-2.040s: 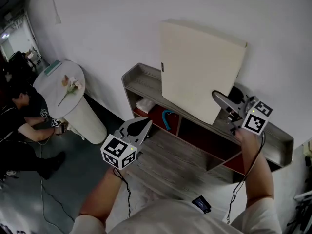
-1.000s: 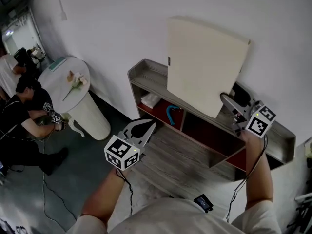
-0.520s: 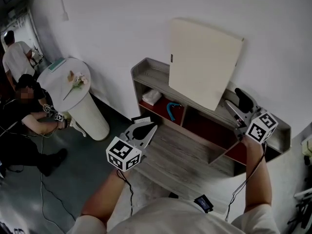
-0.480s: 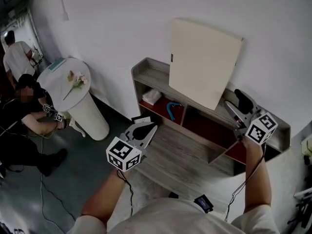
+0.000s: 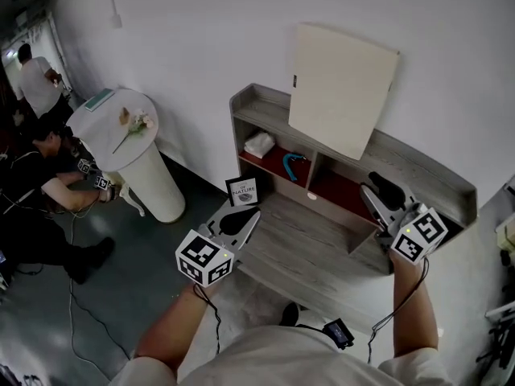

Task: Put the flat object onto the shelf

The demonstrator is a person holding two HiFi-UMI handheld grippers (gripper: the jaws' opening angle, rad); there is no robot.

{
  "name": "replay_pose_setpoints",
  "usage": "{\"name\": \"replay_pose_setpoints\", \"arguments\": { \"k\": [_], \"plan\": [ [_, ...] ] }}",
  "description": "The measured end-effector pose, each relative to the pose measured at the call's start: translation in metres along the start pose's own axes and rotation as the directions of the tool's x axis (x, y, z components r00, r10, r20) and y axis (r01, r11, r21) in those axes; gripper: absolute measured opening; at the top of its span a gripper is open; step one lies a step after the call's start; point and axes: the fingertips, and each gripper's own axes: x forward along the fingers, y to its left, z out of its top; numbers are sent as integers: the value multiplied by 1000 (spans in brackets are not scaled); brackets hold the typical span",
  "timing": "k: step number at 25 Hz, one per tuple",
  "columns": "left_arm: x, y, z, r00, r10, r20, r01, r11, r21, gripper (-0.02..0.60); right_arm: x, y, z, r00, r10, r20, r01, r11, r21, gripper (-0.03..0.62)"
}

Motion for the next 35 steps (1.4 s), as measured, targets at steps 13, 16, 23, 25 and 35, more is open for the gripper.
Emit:
{"name": "replay_pose_setpoints", "arguments": {
  "k": [13, 16, 23, 25, 35],
  "plan": [
    [-89, -39, -18, 999, 48, 11, -48, 999, 25, 12, -32, 133, -44, 999, 30, -35, -28, 999, 41, 32],
    [-100, -52, -24, 999, 41, 11, -41, 999, 18, 12, -39, 155, -52, 999, 34, -42, -32, 998, 50, 25],
    [-120, -74, -20, 998, 57, 34, -57, 998, -5, 12, -57, 187, -51, 997, 69, -26, -66, 993, 98, 20],
    [-123, -82, -19, 997, 66, 43, -66, 998, -8, 12, -61, 192, -48, 996, 81, -26, -79, 994, 81, 20],
    [-116, -147, -4, 989, 106, 101, -104, 994, -23, 12, -116, 201, -38, 989, 145, -8, -144, 986, 87, 20]
  ]
}}
